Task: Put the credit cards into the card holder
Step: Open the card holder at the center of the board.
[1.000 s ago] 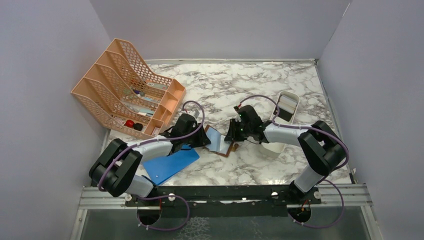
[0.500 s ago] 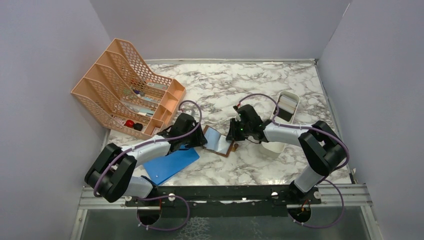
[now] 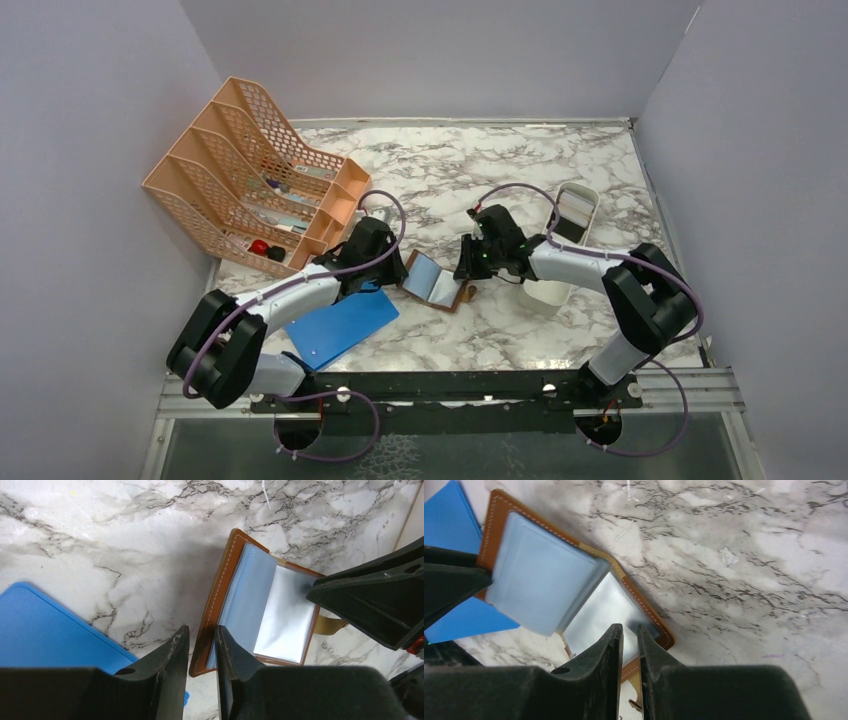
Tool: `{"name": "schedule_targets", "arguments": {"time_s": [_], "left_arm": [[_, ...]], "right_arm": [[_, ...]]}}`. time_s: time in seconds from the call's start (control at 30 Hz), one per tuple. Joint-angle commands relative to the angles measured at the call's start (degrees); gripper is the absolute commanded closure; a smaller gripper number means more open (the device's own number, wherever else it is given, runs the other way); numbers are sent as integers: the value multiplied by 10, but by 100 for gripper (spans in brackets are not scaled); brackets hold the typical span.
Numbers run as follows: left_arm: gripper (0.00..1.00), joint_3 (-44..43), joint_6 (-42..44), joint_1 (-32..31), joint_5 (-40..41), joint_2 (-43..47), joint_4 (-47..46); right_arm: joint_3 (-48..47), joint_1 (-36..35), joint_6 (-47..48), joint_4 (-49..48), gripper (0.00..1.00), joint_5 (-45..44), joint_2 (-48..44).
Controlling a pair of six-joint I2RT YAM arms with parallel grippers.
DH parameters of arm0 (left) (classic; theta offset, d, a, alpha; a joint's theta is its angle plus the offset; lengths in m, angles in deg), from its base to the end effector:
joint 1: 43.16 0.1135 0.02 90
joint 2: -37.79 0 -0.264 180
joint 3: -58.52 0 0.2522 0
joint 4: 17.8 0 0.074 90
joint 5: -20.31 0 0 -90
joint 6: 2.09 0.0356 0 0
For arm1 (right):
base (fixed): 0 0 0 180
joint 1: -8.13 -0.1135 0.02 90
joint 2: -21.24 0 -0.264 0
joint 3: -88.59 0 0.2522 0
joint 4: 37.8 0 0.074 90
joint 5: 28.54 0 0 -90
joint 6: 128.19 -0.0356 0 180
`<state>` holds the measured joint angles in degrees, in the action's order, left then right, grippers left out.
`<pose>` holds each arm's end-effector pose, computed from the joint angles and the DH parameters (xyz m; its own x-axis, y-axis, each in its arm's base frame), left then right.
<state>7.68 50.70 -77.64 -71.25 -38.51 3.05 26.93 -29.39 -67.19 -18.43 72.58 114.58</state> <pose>0.2145 -0.1485 0.1823 -0.8263 -0.1659 -0.5382 0.1026 0.8953 -0.4334 0.2484 0.1994 0.1599 -0.8758 -0.0728 -0.4771 -0.3077 0.8457 0.4360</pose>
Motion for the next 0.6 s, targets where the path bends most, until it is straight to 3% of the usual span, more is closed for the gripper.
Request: {"name": "schedule_targets", "arguments": {"time_s": [0.0, 0.13, 0.33, 0.57], "left_arm": [[80, 4, 1, 3, -46, -14, -29], [92, 33, -30, 2, -67, -19, -66], [95, 96, -96, 2, -97, -22, -157], [70, 74, -76, 2, -26, 19, -70]], "right_arm": [[-16, -8, -35, -26, 79, 50, -2], [-28, -19, -56, -50, 79, 65, 29], [-58, -35, -58, -55, 80, 62, 74], [-60, -39, -34, -22, 81, 7, 105]]}}
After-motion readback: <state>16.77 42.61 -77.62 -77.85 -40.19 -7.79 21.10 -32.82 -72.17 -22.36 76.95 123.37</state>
